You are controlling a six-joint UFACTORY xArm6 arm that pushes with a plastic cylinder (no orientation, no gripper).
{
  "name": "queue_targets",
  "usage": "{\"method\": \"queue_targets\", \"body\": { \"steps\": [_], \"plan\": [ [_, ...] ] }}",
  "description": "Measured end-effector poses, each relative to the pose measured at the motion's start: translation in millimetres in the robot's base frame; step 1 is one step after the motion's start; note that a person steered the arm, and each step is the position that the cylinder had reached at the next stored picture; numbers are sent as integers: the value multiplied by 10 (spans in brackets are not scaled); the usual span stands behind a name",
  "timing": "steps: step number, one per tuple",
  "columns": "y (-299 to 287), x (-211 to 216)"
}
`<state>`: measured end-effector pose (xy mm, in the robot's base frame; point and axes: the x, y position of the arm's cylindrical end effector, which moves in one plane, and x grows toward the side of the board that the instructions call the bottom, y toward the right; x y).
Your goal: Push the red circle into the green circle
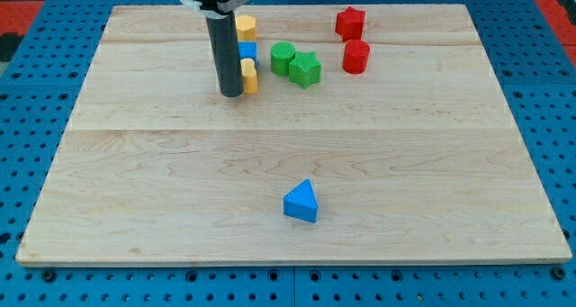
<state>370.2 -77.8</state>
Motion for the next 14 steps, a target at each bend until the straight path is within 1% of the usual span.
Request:
{"method": "queue_targets", "body": {
  "steps": [3,4,5,6,7,9,10,11,12,13,14],
  "plan": [
    [306,-486],
    [308,-289],
    [408,351],
    [778,460],
    [1477,410],
    [2824,15],
    [3320,-149],
    [3471,-327],
    [3417,-496],
    [3226,-541],
    [2628,-542]
  ]
}}
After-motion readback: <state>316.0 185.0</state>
